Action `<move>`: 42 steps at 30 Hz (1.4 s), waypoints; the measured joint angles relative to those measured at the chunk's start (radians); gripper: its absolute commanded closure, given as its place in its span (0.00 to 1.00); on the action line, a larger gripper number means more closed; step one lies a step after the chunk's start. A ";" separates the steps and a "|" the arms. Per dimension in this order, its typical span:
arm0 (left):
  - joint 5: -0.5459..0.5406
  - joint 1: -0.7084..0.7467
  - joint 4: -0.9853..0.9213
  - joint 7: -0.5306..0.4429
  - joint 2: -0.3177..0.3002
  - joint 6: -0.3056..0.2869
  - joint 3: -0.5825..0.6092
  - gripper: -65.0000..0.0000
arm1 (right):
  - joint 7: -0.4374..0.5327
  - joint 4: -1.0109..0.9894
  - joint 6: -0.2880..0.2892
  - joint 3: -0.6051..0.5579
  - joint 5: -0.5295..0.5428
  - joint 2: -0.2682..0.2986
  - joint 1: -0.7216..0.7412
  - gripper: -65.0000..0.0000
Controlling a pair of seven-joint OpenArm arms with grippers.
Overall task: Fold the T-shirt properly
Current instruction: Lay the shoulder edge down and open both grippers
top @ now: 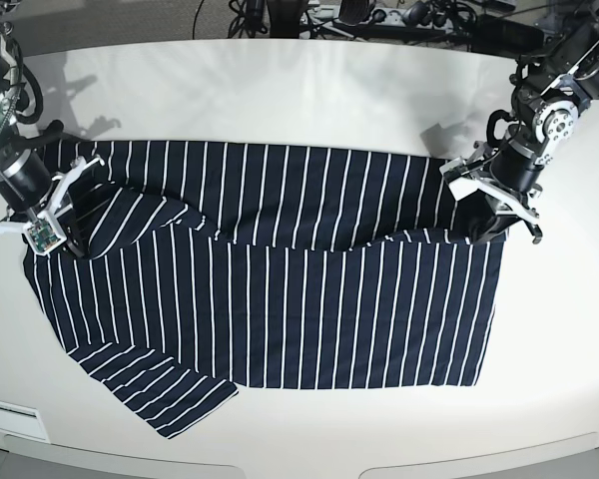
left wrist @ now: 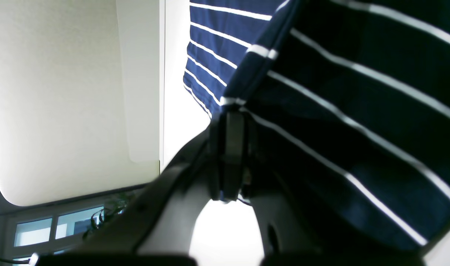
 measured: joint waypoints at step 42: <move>-0.330 0.001 -0.119 0.218 0.232 -0.116 -0.034 1.00 | -0.245 -0.251 -0.063 -0.027 0.045 -0.097 -0.096 1.00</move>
